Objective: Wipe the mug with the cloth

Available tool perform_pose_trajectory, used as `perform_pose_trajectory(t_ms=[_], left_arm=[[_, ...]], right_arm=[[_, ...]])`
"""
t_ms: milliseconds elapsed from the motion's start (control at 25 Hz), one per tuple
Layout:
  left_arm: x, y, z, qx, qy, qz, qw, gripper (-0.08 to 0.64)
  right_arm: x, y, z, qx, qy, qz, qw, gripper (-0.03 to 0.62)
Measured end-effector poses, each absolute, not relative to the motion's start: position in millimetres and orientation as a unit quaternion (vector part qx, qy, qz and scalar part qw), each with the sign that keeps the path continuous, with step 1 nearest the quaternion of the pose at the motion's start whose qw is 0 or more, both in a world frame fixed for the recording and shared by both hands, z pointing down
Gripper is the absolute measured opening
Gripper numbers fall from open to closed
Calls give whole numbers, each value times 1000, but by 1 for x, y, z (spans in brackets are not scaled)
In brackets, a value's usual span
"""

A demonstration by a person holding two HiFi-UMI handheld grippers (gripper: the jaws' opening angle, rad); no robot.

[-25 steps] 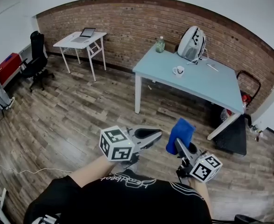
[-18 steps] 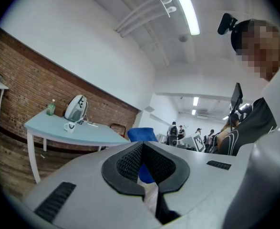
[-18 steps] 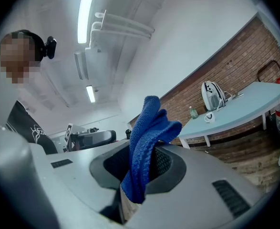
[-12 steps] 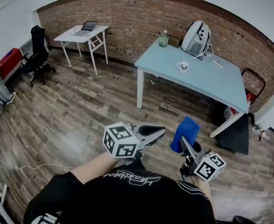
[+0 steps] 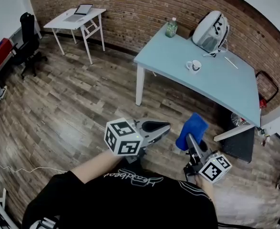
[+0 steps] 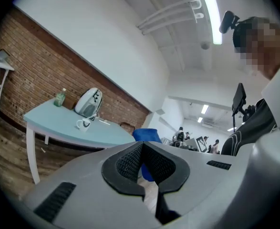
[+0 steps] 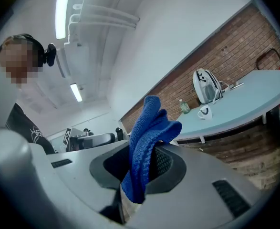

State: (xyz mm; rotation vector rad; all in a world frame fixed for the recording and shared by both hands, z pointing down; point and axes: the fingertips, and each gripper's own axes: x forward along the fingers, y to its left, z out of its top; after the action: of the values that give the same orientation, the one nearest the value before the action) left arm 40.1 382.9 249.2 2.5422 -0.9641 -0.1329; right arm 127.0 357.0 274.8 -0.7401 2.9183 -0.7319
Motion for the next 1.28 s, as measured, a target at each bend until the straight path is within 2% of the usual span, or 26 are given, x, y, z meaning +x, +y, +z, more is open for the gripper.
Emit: perform_pose_trajectory(t_ms=[200, 400, 560, 1080, 1280], left_arm=[[-13, 259, 275, 913, -336, -15, 232, 8], [-59, 131, 288, 922, -324, 17, 211, 8], [-65, 66, 300, 936, -290, 40, 197, 8], [-43, -60, 354, 939, -266, 134, 173, 11], [-32, -107, 389, 935, -257, 180, 165, 100]], right_arm=[[92, 236, 292, -282, 924, -258, 22, 61], [59, 117, 304, -316, 910, -268, 24, 61], [54, 48, 310, -352, 895, -273, 37, 61], [81, -24, 345, -399, 857, -317, 74, 61], [91, -63, 372, -390, 853, -339, 74, 61]])
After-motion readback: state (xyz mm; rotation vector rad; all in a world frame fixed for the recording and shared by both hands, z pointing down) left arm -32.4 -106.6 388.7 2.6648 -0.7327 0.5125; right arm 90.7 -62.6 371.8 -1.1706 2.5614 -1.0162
